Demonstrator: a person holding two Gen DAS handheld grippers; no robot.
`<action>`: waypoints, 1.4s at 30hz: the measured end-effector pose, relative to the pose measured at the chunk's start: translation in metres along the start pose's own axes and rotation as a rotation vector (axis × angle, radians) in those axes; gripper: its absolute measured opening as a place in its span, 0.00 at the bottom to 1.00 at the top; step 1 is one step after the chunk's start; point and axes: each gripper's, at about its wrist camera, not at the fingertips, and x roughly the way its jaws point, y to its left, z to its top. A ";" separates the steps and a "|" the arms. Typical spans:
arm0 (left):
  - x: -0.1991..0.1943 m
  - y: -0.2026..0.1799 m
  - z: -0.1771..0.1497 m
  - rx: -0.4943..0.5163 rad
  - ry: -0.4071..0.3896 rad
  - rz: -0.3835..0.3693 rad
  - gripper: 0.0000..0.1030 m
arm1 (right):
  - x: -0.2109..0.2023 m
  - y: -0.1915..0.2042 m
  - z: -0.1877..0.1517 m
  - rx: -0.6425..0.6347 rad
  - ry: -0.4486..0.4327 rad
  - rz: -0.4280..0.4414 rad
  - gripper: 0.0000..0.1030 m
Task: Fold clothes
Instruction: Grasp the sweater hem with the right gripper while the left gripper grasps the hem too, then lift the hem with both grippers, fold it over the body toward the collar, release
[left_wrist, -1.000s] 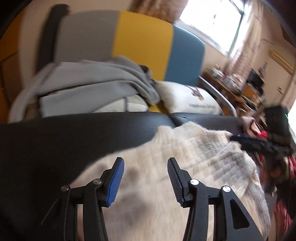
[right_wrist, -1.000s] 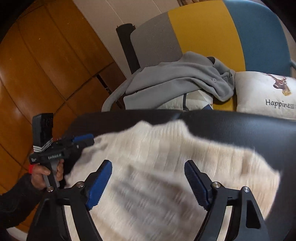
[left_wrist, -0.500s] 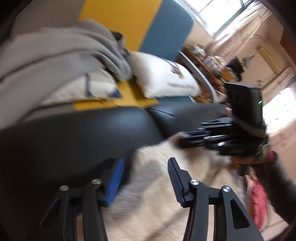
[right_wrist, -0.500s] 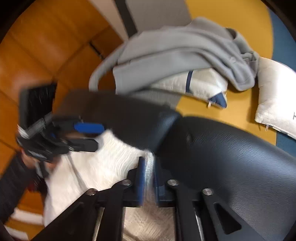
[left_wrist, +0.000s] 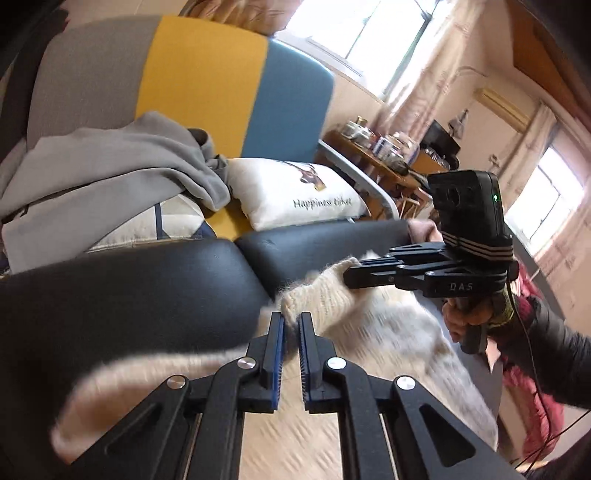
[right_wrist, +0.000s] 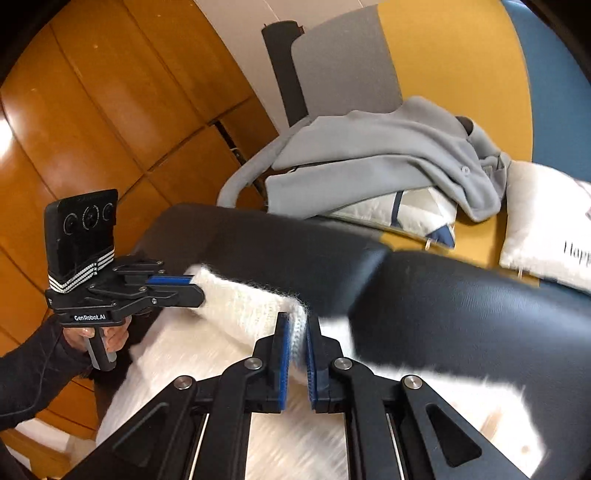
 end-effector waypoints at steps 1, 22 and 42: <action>-0.001 -0.004 -0.009 0.003 0.008 0.008 0.06 | -0.001 0.004 -0.010 0.000 0.002 -0.005 0.08; 0.004 -0.024 -0.072 -0.009 0.047 0.117 0.13 | -0.022 0.038 -0.045 0.039 -0.102 -0.076 0.16; 0.028 -0.005 -0.068 -0.246 -0.124 0.155 0.23 | 0.002 0.019 -0.099 0.141 -0.128 -0.041 0.16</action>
